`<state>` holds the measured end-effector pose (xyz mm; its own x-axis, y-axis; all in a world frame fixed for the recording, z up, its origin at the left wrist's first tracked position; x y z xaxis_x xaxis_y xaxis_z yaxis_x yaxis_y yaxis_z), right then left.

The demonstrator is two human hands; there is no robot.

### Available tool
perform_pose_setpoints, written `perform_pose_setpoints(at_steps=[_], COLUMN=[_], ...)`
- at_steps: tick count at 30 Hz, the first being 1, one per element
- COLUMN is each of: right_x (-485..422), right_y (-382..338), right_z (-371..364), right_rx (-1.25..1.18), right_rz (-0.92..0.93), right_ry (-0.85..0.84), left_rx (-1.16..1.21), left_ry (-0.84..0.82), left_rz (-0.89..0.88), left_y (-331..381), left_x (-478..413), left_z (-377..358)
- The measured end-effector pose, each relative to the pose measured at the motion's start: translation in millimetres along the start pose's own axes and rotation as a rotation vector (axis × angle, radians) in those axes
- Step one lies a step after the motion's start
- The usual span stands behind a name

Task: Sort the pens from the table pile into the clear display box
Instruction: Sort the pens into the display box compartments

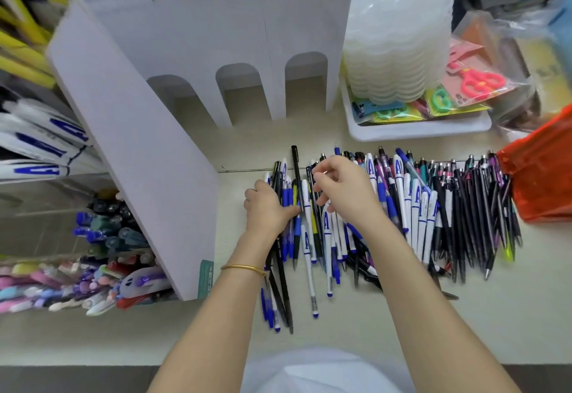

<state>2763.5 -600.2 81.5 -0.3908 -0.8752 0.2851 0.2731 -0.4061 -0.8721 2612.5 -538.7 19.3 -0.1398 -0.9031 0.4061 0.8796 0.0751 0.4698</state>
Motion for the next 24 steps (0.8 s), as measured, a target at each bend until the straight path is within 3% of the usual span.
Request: perform_pose_setpoints(at_steps=[4,20,24], right_x=[0.7,0.7,1.4], right_y=[-1.5,-10.5,-9.1], right_z=[-0.8,-8.2,-7.1], right_rx=[0.006,0.031,0.034], right_rz=[0.009,0.046,0.040], right_ry=[0.000,-0.005,-0.003], left_rx=[0.070,0.001,-0.035], left_ry=[0.020,-0.022,0.031], left_rz=[-0.023,-0.030,-0.012], left_y=[-3.0,8.5,13.1], left_x=[-0.6,3.2,2.7], left_z=[3.2,-7.1,-5.3])
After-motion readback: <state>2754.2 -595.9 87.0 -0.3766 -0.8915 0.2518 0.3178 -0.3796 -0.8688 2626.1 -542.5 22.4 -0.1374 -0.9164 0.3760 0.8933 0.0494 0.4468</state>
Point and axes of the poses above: each hand's wrist, its own x-axis away from the middle knuckle, its own z-axis out of the back of the hand, y = z × x, the point moved 10 cm from there along -x, towards the middle knuckle
